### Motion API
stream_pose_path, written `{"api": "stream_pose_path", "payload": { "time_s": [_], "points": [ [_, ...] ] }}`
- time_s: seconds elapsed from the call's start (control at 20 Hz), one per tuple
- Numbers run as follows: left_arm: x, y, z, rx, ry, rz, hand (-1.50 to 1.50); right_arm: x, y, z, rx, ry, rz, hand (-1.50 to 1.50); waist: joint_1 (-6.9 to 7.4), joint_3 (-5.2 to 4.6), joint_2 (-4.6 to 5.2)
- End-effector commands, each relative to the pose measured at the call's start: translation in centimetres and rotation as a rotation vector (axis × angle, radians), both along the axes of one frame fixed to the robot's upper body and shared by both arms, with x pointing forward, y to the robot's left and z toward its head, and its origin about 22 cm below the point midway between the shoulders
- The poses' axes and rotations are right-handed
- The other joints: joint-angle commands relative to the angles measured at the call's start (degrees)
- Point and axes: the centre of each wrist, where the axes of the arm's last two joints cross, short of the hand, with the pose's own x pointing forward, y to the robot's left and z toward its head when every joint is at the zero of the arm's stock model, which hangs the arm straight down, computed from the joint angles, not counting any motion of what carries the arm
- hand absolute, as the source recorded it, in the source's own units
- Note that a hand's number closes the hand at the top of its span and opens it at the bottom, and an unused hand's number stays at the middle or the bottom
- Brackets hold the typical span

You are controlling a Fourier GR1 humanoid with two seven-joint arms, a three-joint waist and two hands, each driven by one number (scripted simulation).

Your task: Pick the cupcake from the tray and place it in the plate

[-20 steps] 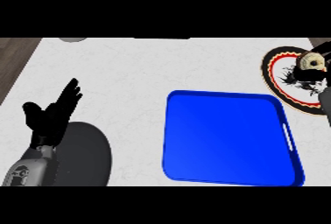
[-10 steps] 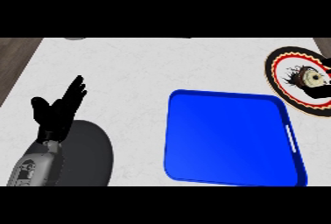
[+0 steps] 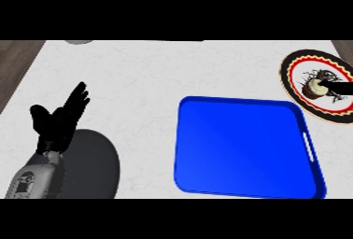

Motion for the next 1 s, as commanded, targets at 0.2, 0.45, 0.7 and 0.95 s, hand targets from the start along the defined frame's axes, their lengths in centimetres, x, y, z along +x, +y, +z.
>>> {"api": "stream_pose_path", "payload": {
  "time_s": [0.2,0.45,0.7,0.95],
  "points": [
    [-0.1,0.1,0.0,-0.009,0.014,0.020,0.00,1.1,0.1,2.2,0.324,-0.187,0.074,-1.50,-1.23,-0.18,-0.60],
    [0.3,-0.4,-0.6,0.008,0.009,0.021,0.00,-0.5,-1.3,0.3,0.553,-0.081,0.150,-1.50,-1.54,-0.17,-0.40],
    [-1.1,-2.1,0.4,-0.011,0.007,0.021,0.00,-3.0,-4.9,1.3,0.534,-0.086,0.184,-1.50,-0.71,-0.13,-0.46],
    [-0.6,-0.7,0.6,0.000,-0.015,0.019,0.00,-5.3,-7.0,0.4,0.522,-0.143,0.164,-1.50,-0.04,-0.05,-0.10]
  ]
}}
